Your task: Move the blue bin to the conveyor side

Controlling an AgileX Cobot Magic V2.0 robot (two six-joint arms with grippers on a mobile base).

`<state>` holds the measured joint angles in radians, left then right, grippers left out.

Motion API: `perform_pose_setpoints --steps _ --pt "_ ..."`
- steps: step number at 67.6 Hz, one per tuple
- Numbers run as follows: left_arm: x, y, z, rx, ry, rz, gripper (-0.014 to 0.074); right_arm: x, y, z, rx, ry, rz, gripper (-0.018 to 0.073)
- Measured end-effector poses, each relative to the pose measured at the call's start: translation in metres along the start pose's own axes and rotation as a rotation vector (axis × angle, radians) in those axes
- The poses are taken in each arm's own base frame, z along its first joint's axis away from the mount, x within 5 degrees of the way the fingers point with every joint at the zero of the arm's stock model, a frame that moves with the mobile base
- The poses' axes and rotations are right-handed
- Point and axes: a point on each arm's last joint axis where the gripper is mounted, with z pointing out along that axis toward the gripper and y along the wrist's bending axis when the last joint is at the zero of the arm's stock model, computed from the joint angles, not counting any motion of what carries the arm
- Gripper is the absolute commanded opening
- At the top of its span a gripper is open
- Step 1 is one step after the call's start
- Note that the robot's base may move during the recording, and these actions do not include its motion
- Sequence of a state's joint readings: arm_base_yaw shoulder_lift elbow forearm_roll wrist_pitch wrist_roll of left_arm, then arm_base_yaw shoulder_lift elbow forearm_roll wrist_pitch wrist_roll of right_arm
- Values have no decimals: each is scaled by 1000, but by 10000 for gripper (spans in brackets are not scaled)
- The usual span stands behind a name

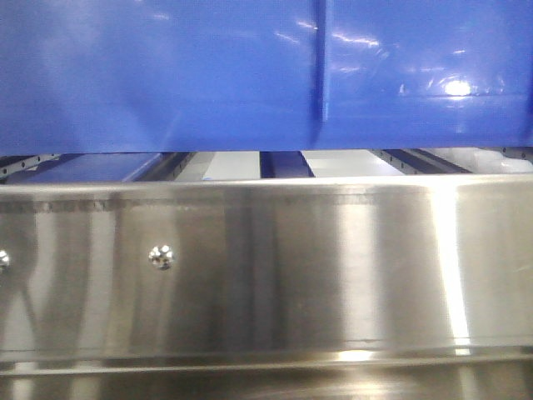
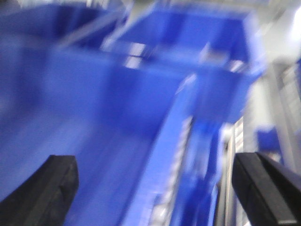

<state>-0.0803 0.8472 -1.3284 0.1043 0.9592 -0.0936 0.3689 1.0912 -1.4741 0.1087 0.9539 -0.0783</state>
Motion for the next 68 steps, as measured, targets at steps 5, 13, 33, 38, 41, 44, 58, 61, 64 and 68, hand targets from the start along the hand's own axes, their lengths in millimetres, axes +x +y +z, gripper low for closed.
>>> perform_pose_setpoints --steps 5,13,33,38,41,44,58,61,64,68 --pt "-6 -1 10 -6 58 -3 517 -9 2 12 -18 85 14 559" --pt "-14 -2 27 -16 145 -3 517 -18 -2 29 23 197 61 559" --pt "-28 -2 51 -43 248 3 517 -31 -8 56 122 250 145 559" --pt "-27 -2 55 -49 264 7 517 -29 -6 67 121 277 157 559" --pt "-27 -2 56 -53 268 10 517 -28 -5 76 119 295 160 559" --pt "-27 -2 57 -58 270 12 517 -26 -5 83 118 311 162 559" --pt "-27 3 57 -101 265 37 517 -21 -6 107 133 365 178 559" --pt "-28 3 57 -104 265 39 517 -19 -7 112 142 376 175 559" --pt "-28 3 57 -106 264 40 517 -18 -9 115 154 382 170 559" --pt "-28 3 57 -108 264 41 517 -16 -10 122 168 397 165 559"
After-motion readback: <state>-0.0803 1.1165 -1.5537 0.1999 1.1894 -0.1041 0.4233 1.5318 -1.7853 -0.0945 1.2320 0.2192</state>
